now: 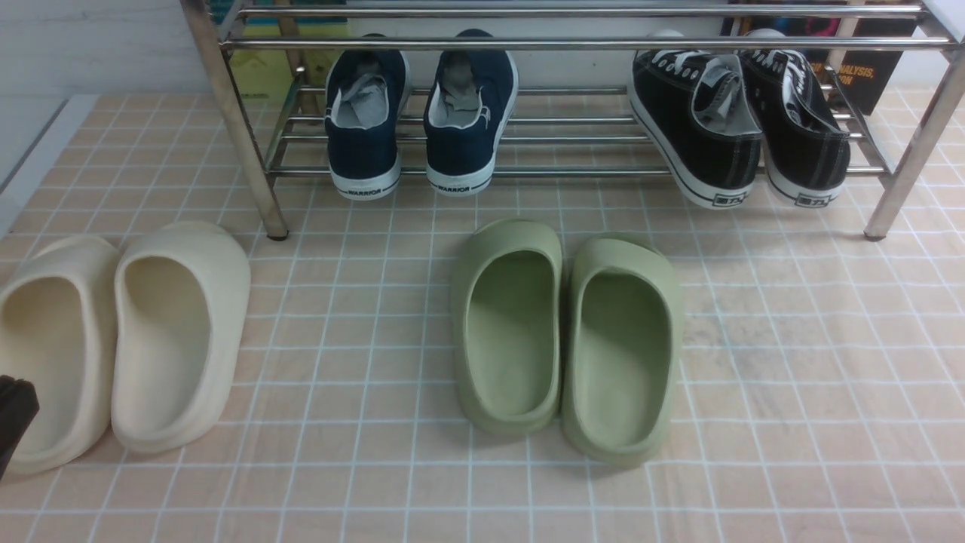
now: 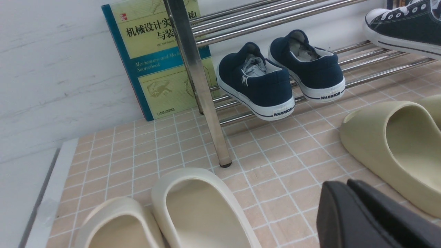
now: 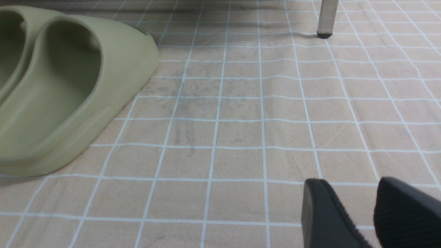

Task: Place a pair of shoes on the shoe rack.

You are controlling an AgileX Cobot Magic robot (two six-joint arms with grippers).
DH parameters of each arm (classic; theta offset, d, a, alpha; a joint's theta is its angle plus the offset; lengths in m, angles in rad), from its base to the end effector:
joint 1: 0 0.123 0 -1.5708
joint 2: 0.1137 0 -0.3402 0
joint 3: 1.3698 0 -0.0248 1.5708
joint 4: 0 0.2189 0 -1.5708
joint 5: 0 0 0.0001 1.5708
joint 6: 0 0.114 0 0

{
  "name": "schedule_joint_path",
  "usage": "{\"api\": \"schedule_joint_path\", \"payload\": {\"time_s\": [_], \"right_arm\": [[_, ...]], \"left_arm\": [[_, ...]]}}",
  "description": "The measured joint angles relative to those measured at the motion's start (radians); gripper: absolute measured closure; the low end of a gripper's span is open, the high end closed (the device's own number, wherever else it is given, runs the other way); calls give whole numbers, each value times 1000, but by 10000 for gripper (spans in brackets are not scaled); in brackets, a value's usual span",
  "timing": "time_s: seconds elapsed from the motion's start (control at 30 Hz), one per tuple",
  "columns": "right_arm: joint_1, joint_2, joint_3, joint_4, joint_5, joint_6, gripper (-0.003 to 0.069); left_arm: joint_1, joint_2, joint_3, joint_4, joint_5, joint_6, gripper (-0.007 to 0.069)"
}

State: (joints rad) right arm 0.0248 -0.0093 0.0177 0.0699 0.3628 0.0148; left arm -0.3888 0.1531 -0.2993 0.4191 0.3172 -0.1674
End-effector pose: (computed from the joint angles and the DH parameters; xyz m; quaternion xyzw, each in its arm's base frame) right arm -0.0127 0.0025 0.1685 0.0147 0.7996 0.0414 0.5989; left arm -0.0020 0.0165 0.2808 0.1805 0.7043 -0.0072 0.6865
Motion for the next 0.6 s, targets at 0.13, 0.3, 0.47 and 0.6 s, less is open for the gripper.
{"api": "schedule_joint_path", "payload": {"time_s": [0.13, 0.3, 0.47, 0.6], "right_arm": [[0, 0, 0, 0, 0, 0, 419], [0, 0, 0, 0, 0, 0, 419], [0, 0, 0, 0, 0, 0, 419], [0, 0, 0, 0, 0, 0, 419]], "left_arm": [[0, 0, 0, 5, 16, 0, 578], [0, 0, 0, 6, 43, 0, 570], [0, 0, 0, 6, 81, 0, 568], [0, -4, 7, 6, 122, 0, 565]]}}
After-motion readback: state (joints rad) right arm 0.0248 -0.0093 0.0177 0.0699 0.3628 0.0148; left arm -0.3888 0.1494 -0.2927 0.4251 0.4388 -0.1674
